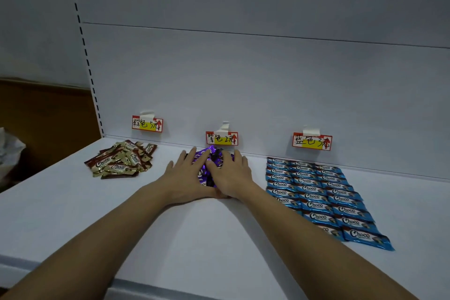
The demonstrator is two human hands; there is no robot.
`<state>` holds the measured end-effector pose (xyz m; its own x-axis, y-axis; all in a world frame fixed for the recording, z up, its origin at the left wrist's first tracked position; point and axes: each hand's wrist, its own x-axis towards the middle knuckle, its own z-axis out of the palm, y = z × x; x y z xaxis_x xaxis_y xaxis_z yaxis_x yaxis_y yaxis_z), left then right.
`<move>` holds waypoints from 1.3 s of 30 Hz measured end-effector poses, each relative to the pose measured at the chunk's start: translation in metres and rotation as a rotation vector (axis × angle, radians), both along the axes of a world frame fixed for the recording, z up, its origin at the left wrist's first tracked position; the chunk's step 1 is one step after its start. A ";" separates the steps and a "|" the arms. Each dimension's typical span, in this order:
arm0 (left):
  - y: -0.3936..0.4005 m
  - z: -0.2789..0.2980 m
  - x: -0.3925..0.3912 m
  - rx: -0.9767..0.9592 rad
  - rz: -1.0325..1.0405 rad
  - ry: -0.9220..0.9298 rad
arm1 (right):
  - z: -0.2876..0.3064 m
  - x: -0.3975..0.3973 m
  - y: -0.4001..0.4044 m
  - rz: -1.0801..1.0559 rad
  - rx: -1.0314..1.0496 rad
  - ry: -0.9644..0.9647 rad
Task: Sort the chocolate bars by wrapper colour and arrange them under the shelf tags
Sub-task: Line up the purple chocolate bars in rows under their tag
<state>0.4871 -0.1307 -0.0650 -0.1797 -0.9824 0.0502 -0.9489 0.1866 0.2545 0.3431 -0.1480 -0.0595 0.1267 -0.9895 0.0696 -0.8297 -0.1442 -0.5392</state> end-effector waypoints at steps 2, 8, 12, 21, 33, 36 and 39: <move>-0.010 0.001 0.004 0.025 -0.030 -0.004 | -0.001 0.003 -0.008 -0.023 -0.014 -0.008; -0.039 0.003 0.016 -0.006 -0.143 0.042 | -0.004 0.014 -0.021 -0.097 -0.108 -0.048; -0.033 -0.004 0.018 -0.119 -0.164 0.277 | -0.006 0.009 -0.015 -0.075 -0.165 -0.168; -0.019 -0.007 0.021 -0.058 -0.182 0.332 | -0.001 0.001 -0.009 -0.099 -0.223 -0.201; -0.041 0.007 0.009 -0.004 -0.203 0.141 | 0.007 0.007 -0.021 -0.041 -0.104 -0.156; -0.037 0.007 0.011 -0.035 -0.239 0.201 | 0.007 0.008 -0.016 -0.067 -0.104 -0.108; -0.025 0.005 0.017 -0.007 -0.262 0.270 | 0.004 0.013 -0.004 -0.089 -0.116 -0.094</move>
